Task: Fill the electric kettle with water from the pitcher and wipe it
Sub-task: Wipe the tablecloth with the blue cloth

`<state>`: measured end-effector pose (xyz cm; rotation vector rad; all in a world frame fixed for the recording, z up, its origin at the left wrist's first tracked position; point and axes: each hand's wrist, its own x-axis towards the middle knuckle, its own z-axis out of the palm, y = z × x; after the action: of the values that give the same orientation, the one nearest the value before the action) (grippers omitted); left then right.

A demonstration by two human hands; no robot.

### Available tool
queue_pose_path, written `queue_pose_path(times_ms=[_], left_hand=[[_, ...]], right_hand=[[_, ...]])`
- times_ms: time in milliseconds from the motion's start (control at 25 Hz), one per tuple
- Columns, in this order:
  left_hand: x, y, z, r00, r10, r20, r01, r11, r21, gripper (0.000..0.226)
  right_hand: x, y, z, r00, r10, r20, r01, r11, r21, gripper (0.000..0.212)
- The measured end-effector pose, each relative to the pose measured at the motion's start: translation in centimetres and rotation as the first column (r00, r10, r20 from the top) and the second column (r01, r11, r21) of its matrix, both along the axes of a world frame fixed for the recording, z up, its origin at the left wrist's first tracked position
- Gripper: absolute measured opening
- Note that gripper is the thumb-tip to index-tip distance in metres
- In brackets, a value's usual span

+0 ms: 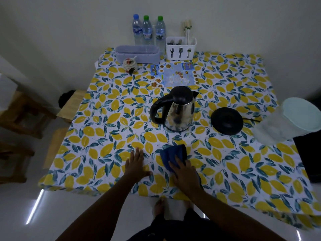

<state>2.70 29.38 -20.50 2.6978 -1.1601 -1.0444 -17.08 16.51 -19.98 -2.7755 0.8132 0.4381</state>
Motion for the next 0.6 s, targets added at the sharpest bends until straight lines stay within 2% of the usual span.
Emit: queue_pose_path(times_ms=[80,200,320,400,520,600], left_hand=[[-0.1,-0.1,0.2,1.0,0.001,0.006,-0.001,1.0,0.01,0.12],[-0.4,-0.4,0.4,1.0,-0.012,0.015,0.012,1.0,0.006,0.113],[-2.5,-1.8,1.0,0.992,-0.122,0.01,0.123,0.987,-0.103,0.095],[-4.9,-3.8,1.5,0.979,-0.205,-0.006,0.202,0.965,-0.17,0.089],[-8.6,-7.8,1.5,0.95,-0.311,-0.036,0.3,0.937,-0.18,0.083],[-10.4,-9.9,1.5,0.935,-0.352,-0.04,0.34,0.923,-0.18,0.081]], right_hand=[[-2.2,-0.2,-1.0,0.995,0.101,0.024,-0.099,0.993,-0.066,0.051],[-5.5,-2.4,-2.0,0.999,0.036,0.0,-0.035,0.995,-0.089,0.055],[-9.5,-5.1,-1.6,0.992,-0.123,0.005,0.123,0.986,-0.116,0.046],[-12.3,-7.3,-0.4,0.962,-0.264,0.073,0.271,0.954,-0.127,0.05],[-15.7,-10.2,1.4,0.865,-0.463,0.196,0.491,0.86,-0.137,0.053],[-17.1,-11.3,1.1,0.833,-0.522,0.184,0.547,0.829,-0.122,0.055]])
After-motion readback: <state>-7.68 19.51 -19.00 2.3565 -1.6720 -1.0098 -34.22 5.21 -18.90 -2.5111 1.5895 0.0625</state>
